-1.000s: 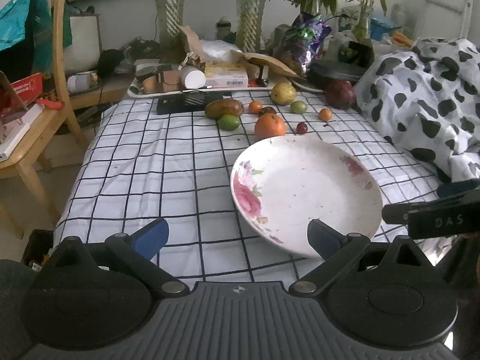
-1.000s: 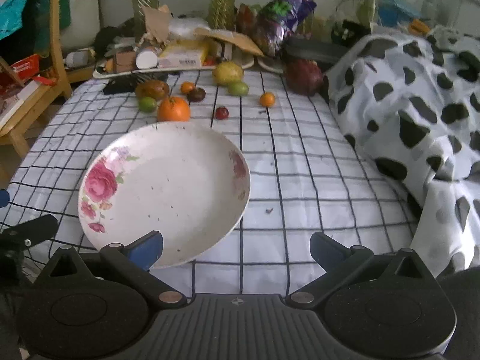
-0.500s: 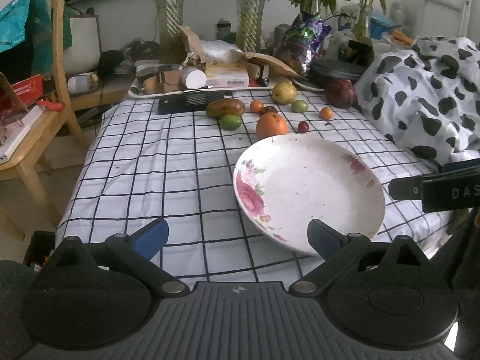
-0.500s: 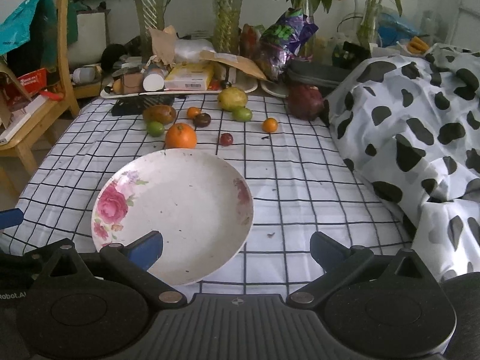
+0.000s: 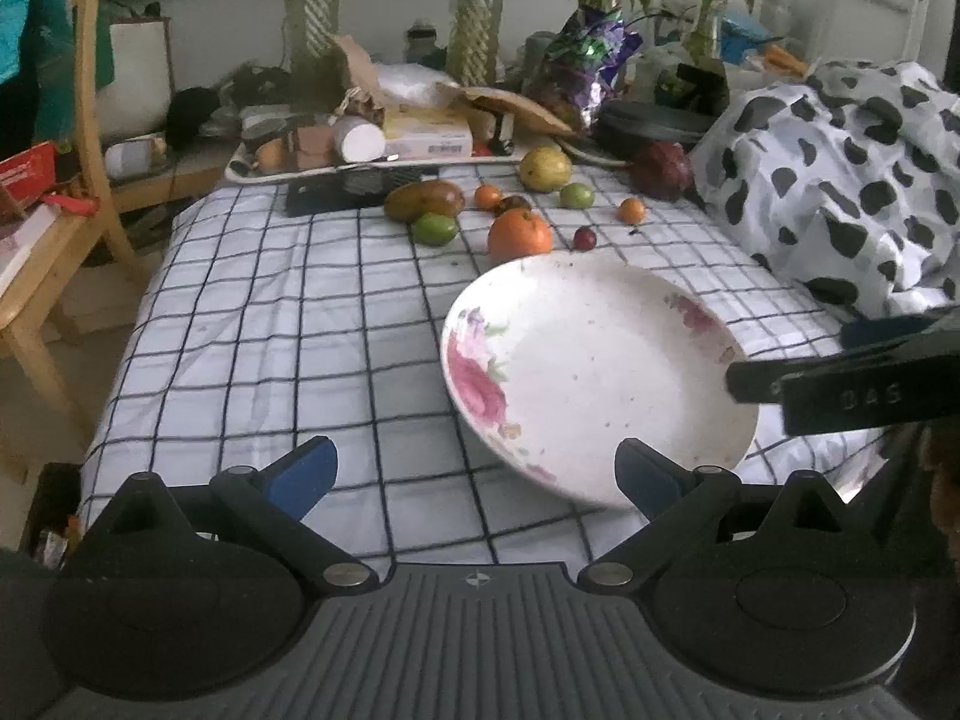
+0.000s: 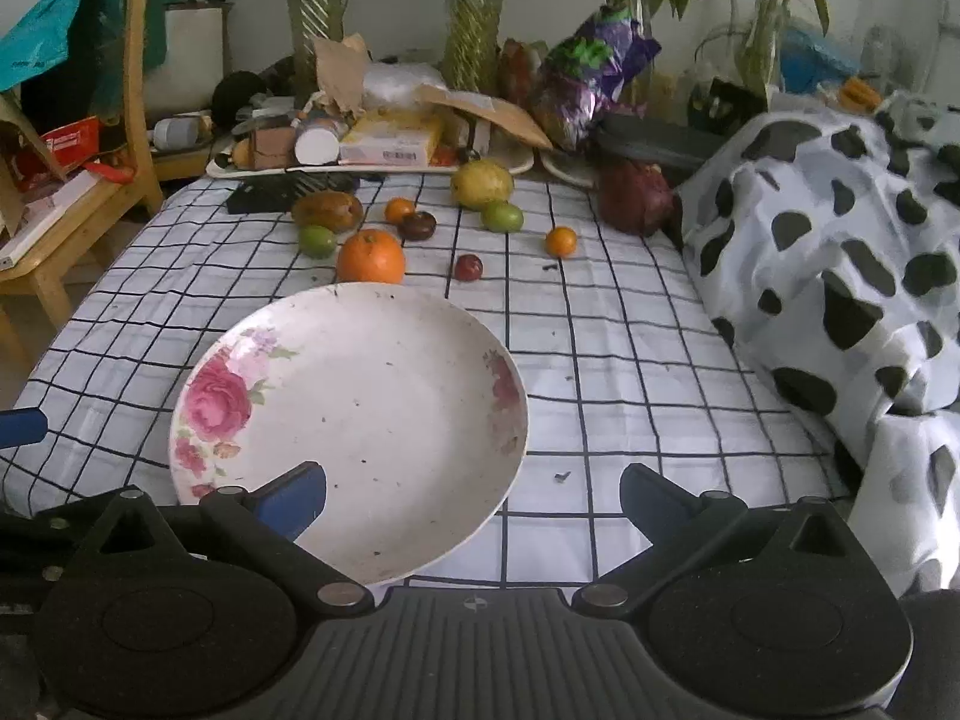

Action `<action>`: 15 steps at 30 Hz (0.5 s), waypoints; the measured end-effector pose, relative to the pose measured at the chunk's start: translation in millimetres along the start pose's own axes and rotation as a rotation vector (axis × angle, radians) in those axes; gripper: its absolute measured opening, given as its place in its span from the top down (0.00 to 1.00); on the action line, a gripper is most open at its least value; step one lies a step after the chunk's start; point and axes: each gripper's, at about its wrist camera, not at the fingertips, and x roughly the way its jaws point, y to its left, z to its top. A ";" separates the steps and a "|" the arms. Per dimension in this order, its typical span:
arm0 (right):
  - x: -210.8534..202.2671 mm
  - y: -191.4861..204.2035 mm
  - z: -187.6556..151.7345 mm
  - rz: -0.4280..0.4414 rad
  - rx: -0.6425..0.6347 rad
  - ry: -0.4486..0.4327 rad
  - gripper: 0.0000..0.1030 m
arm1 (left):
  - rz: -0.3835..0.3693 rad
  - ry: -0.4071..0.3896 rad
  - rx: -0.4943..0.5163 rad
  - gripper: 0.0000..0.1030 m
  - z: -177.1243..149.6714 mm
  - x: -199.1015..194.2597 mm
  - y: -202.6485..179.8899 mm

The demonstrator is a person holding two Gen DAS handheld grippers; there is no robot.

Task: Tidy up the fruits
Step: 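Move both tools over the white plate toward the scattered fruits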

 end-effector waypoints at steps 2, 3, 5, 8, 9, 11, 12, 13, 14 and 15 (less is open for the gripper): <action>8.0 -3.9 2.1 0.015 0.022 0.020 0.00 | -0.010 -0.009 0.014 0.02 3.3 3.9 1.2; 10.7 -5.3 3.9 0.018 0.031 0.031 0.00 | -0.016 -0.012 0.018 0.02 4.7 5.7 1.6; 14.4 -7.6 9.1 0.039 0.043 0.024 0.00 | -0.032 -0.026 0.020 0.02 9.0 9.6 3.7; 21.3 -12.0 17.5 0.038 0.059 0.006 0.00 | -0.038 -0.045 0.038 0.02 14.6 15.6 4.7; 23.4 -14.0 20.2 0.037 0.068 0.004 0.00 | -0.036 -0.051 0.045 0.02 16.5 18.1 5.1; 28.5 -20.1 25.6 0.046 0.097 -0.003 0.00 | -0.037 -0.053 0.050 0.02 20.4 24.2 7.1; 30.4 -23.6 28.1 0.059 0.117 -0.010 0.00 | -0.041 -0.048 0.050 0.02 22.6 27.4 8.3; 32.1 -26.3 30.7 0.071 0.130 -0.015 0.00 | -0.046 -0.047 0.049 0.02 25.2 30.7 9.8; 33.9 -28.3 32.7 0.080 0.138 -0.021 0.00 | -0.049 -0.047 0.046 0.02 27.9 34.3 11.6; 36.5 -30.0 34.9 0.082 0.139 -0.033 0.00 | -0.051 -0.044 0.046 0.02 30.1 37.2 13.1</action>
